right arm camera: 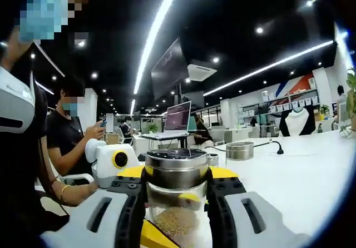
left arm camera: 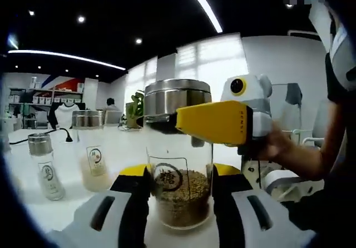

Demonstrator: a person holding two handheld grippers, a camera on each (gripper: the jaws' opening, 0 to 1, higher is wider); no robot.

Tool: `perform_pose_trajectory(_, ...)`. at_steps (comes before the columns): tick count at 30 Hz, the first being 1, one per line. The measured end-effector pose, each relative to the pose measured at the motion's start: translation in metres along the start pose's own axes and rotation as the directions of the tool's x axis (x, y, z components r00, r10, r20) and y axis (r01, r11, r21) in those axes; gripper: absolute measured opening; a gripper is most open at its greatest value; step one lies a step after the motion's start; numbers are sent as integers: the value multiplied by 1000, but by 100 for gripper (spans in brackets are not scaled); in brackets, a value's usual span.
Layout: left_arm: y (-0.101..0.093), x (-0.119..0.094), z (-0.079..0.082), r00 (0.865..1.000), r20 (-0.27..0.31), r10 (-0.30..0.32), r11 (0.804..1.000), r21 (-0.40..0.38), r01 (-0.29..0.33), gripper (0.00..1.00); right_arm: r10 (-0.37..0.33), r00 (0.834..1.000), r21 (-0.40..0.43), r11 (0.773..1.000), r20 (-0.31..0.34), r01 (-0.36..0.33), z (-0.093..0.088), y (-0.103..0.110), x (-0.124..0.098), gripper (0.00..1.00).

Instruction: Rotate the seasoning bottle until the label or dispensing opening points toward the visible target arrow and the bottle remains upright within the marked orientation range

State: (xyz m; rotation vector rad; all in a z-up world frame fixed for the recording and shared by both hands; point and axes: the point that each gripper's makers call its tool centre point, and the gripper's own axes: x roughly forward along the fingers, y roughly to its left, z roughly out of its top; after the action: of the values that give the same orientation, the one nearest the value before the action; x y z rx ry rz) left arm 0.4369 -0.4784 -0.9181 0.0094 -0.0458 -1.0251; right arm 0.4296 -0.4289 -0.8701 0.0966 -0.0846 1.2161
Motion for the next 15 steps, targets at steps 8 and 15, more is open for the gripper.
perform_pose_trajectory(8, 1, 3, 3, 999, -7, -44, 999, -22, 43, 46, 2, 1000, 11, 1000, 12, -2, 4, -2, -3, 40)
perform_pose_trajectory(15, 1, 4, 5, 999, 20, 34, 999, -7, -34, 45, 5, 1000, 27, 1000, 28, -6, 6, -3, -3, 40)
